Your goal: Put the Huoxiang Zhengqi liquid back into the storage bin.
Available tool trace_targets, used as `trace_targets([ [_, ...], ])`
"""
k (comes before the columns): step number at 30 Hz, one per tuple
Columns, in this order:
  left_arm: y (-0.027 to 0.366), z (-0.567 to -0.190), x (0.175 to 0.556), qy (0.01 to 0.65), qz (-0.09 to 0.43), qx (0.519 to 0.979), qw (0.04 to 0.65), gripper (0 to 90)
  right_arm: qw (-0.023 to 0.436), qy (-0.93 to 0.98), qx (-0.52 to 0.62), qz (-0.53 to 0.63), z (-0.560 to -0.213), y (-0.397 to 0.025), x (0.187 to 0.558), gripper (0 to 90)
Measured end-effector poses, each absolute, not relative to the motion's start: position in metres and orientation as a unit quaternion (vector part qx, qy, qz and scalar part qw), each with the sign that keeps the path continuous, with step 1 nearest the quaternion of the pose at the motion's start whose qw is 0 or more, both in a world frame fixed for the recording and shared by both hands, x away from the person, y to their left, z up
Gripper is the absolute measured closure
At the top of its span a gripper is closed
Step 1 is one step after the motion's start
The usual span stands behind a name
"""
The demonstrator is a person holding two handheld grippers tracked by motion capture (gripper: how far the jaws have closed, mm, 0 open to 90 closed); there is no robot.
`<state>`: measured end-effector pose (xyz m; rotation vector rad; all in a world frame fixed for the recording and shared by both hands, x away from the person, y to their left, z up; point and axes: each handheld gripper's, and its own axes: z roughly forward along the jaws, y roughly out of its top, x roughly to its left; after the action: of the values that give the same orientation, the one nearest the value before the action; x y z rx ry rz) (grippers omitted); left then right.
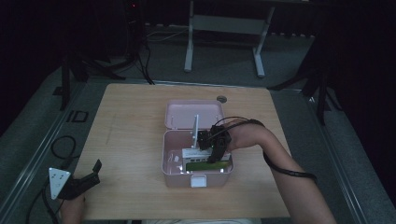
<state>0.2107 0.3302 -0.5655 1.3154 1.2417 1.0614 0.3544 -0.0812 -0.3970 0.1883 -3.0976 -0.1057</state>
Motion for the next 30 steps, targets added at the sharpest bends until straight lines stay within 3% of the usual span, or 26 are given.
trace_targets([
  [16, 0.330, -0.565, 0.211, 0.513, 0.437, 0.545, 0.499, 0.3, 0.041, -0.998, 0.043, -0.005, -0.453, -0.080, 0.363, 61.8],
  [25, 0.330, -0.565, 0.211, 0.513, 0.436, 0.544, 0.500, 0.3, 0.046, -0.998, 0.052, 0.001, -0.462, -0.081, 0.362, 60.8],
  [30, 0.330, -0.565, 0.211, 0.513, 0.437, 0.544, 0.500, 0.3, 0.055, -0.997, 0.053, -0.012, -0.452, -0.084, 0.362, 55.5],
])
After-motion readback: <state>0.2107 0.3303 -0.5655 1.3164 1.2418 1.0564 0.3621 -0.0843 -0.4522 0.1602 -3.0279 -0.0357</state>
